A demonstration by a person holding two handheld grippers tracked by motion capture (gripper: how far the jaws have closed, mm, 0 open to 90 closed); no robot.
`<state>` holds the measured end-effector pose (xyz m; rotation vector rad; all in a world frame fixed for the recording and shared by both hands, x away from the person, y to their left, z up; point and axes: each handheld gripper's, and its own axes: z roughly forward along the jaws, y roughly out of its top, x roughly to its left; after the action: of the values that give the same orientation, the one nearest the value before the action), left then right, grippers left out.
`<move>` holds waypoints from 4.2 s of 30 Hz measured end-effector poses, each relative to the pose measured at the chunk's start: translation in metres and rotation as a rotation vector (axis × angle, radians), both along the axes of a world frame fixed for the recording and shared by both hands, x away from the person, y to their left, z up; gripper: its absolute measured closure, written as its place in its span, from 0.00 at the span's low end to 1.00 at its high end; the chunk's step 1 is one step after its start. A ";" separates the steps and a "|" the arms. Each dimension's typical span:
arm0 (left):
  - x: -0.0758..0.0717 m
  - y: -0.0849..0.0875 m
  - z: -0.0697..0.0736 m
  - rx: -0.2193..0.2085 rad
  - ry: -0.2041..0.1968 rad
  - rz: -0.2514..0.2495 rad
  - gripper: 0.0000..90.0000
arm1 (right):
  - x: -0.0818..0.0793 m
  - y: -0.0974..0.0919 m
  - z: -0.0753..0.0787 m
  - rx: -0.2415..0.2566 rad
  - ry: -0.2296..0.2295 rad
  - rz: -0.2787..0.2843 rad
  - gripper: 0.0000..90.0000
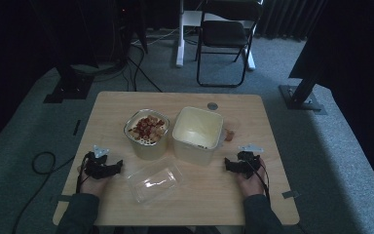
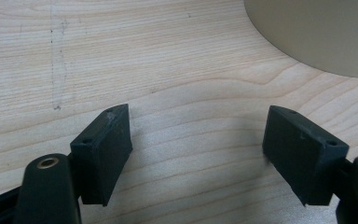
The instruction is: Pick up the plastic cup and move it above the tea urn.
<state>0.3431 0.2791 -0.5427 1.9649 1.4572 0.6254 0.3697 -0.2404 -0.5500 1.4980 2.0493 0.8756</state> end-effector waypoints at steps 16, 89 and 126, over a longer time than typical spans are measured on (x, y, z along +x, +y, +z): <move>-0.016 -0.004 0.025 -0.080 -0.054 -0.057 0.35 | -0.001 0.000 0.000 -0.001 -0.001 -0.010 0.12; -0.036 -0.029 0.167 -0.232 -0.259 -0.462 0.87 | -0.003 0.000 0.000 -0.003 -0.001 -0.012 0.12; 0.068 -0.131 0.222 -0.143 -0.370 -0.500 0.52 | -0.003 0.000 0.000 -0.002 -0.002 -0.011 0.12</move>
<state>0.4110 0.1485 -0.3207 1.8761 0.7287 0.5948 0.3666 -0.2408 -0.5500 1.5050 2.0386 0.8702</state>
